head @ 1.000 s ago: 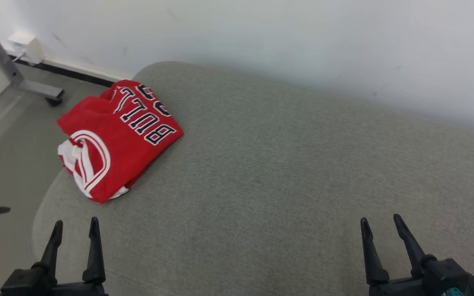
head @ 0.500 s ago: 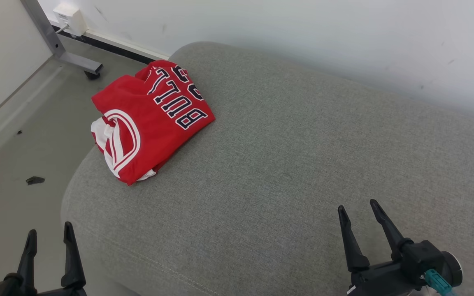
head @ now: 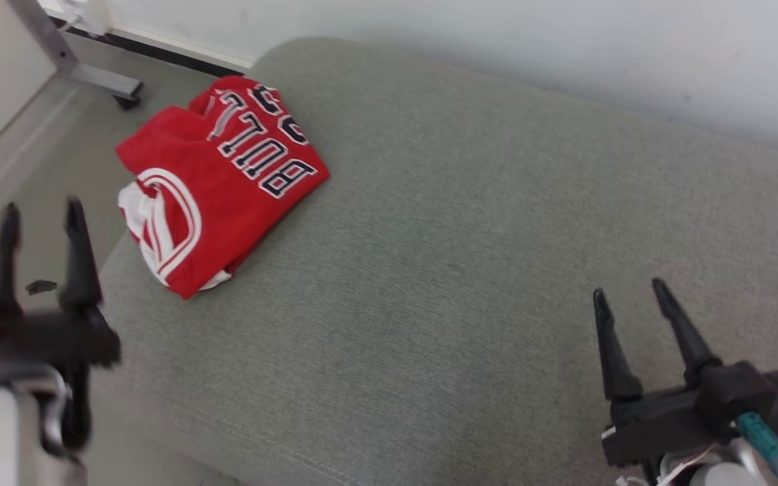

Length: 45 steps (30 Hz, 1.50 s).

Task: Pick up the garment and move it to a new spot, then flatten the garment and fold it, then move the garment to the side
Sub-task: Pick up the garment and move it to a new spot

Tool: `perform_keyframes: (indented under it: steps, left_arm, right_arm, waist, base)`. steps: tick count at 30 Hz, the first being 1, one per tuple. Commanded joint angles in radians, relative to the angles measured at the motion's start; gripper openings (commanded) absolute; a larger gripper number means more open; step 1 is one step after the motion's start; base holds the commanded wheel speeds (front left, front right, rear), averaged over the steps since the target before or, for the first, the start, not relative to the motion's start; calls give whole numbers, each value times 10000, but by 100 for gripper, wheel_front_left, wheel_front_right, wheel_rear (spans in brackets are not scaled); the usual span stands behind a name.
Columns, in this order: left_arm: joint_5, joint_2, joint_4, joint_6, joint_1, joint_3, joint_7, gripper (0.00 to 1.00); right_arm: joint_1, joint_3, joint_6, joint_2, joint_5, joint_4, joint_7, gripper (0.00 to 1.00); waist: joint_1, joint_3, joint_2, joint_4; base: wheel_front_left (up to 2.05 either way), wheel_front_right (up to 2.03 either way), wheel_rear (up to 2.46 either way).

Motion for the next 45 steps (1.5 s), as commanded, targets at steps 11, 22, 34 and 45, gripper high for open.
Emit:
perform_keyframes:
  steps: [11,22,34,45]
  left_arm:
    - [-1104,2329,1280,-168,-4724,361,690,100]
    - [-1504,3896,4496,-170,-6788,-173,1836,100]
    - [-2314,4744,7586,-169,-6583,-1185,4129,100]
    - [-2382,4842,8107,-172,-6933,-1925,3488,0]
  right_arm:
    - [-813,-1190,-21,-95,-567,-1085,-65,100]
    - [-585,-1976,-21,126,-615,-1744,-227,100]
    - [-689,-1899,-21,173,-580,-1727,-240,100]
    - [-712,-1729,-21,188,-395,-1425,-355,100]
  waist:
    - [-1,3415,-1,-3484]
    - [-1,4048,-1,-4527]
    - [-1,3958,-1,-4728]
    - [-1,3436,-1,-4756]
  base:
    - [0,0,0]
    - [0,0,0]
    - [0,0,0]
    - [0,0,0]
